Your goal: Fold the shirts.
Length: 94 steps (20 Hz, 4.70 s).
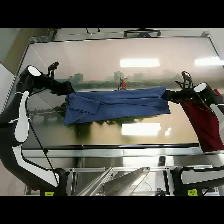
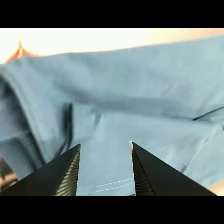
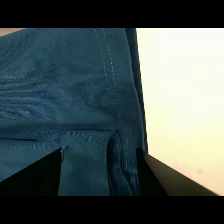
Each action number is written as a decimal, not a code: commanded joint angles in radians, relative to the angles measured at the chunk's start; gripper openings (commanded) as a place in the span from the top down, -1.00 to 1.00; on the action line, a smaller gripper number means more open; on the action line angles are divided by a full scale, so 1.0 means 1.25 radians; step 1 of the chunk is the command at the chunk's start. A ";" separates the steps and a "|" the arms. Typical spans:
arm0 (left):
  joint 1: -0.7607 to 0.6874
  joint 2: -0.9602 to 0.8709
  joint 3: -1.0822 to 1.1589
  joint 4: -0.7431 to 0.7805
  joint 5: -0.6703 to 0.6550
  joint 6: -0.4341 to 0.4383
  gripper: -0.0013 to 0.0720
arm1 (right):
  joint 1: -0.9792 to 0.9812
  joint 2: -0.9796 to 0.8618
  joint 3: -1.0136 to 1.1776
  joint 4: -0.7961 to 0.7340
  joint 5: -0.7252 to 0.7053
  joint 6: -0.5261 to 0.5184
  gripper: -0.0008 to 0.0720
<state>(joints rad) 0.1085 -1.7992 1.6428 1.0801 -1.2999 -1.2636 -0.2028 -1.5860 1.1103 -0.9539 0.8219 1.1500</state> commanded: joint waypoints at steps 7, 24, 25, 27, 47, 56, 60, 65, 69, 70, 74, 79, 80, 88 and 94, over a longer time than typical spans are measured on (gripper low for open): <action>0.013 -0.016 0.223 -0.002 -0.120 -0.024 0.06 | -0.052 -0.096 0.129 -0.037 0.161 -0.039 -0.44; -0.177 -0.108 0.233 -0.164 -0.168 -0.038 0.91 | -0.050 -0.124 0.228 0.195 0.364 -0.172 0.95; -0.224 -0.139 0.233 -0.181 -0.139 -0.038 0.91 | -0.050 -0.098 0.255 0.210 0.401 -0.153 0.95; -0.317 -0.203 0.233 -0.197 -0.069 -0.038 0.91 | -0.048 -0.044 0.307 0.278 0.474 -0.132 0.95; -0.116 0.137 0.273 -0.375 -0.298 0.003 0.91 | 0.164 0.092 0.337 0.394 0.386 0.013 0.94; 0.210 0.387 0.269 -0.609 -0.281 0.111 0.90 | 0.824 -0.203 0.351 0.574 -0.516 -0.226 0.94; 0.211 0.393 0.264 -0.609 -0.324 0.113 0.90 | 0.919 -0.346 0.440 0.573 -0.547 -0.304 -0.48; 0.211 0.433 0.127 -0.614 -0.306 0.128 0.90 | 0.708 -0.197 0.441 0.510 -0.231 -0.281 -0.47; 0.211 0.462 0.013 -0.615 -0.295 0.134 0.90 | 0.489 -0.103 0.441 0.264 0.024 -0.014 -0.46; 0.211 0.464 -0.007 -0.615 -0.296 0.134 0.90 | 0.435 -0.100 0.441 0.204 0.094 0.067 -0.46; 0.211 0.464 -0.066 -0.615 -0.300 0.135 0.90 | 0.320 -0.146 0.404 0.065 0.280 0.197 -0.91; 0.211 0.464 -0.085 -0.614 -0.293 0.155 0.90 | 0.336 -0.266 0.397 0.113 0.280 0.203 -0.95; 0.211 0.464 -0.085 -0.614 -0.291 0.156 0.90 | 0.348 -0.289 0.397 0.137 0.273 0.198 -0.95; 0.211 0.462 -0.085 -0.614 -0.291 0.167 0.90 | 0.439 -0.373 0.407 0.312 0.250 0.123 -0.03; 0.211 0.462 -0.085 -0.614 -0.291 0.167 0.91 | 0.407 -0.283 0.534 0.350 0.269 0.153 0.94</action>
<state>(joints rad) 0.3710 -1.2209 1.5364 0.3122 -1.6650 -1.0561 0.3264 -1.9945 1.7096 -0.5503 1.1664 1.3132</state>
